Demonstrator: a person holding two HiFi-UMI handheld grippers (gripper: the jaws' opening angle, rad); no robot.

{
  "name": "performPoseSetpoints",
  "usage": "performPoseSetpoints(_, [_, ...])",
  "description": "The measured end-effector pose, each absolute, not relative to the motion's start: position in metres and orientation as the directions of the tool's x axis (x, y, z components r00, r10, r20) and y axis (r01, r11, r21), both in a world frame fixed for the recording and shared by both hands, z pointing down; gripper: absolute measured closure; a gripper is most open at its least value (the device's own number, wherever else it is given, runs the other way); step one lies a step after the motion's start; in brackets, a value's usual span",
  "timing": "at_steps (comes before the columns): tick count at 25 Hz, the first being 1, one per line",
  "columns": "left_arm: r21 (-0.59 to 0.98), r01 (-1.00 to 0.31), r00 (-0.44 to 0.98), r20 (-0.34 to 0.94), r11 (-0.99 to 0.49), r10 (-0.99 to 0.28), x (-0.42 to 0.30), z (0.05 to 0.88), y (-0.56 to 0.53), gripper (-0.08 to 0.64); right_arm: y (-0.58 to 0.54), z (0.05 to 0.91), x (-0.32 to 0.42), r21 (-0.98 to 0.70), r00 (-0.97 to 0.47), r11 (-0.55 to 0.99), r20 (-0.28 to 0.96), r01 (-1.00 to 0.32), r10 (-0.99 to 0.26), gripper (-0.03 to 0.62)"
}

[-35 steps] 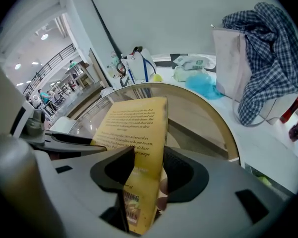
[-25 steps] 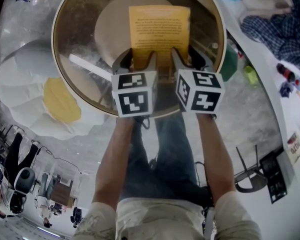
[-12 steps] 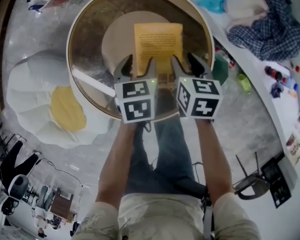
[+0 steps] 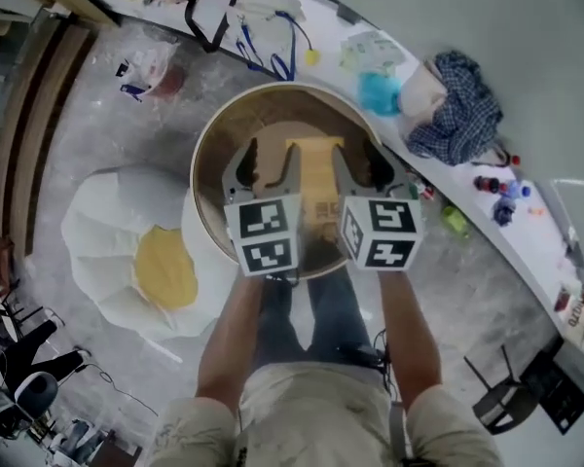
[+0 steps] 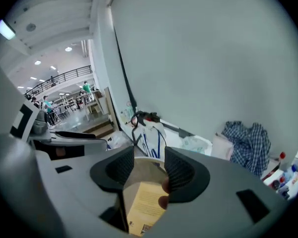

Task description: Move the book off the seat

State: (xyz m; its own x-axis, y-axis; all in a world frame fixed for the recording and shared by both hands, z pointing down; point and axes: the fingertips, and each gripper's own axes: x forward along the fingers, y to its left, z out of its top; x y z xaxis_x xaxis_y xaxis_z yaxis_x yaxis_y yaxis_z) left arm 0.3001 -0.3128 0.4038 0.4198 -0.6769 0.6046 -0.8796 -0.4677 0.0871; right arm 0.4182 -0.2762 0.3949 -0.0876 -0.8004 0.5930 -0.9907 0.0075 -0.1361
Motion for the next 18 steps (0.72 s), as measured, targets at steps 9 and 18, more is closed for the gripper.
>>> performPoseSetpoints(9, [-0.014,-0.861,0.487,0.265,-0.508,-0.832,0.278,0.174,-0.316,0.307,-0.280,0.160,0.386,-0.077,-0.072,0.055,0.249,-0.996,-0.966,0.400])
performPoseSetpoints(18, [-0.103,-0.876,0.474,-0.014,-0.471,-0.880,0.236,0.047,-0.278,0.307,-0.236,0.037,0.338,0.061,-0.119,0.118,-0.008,-0.991,-0.993,0.400])
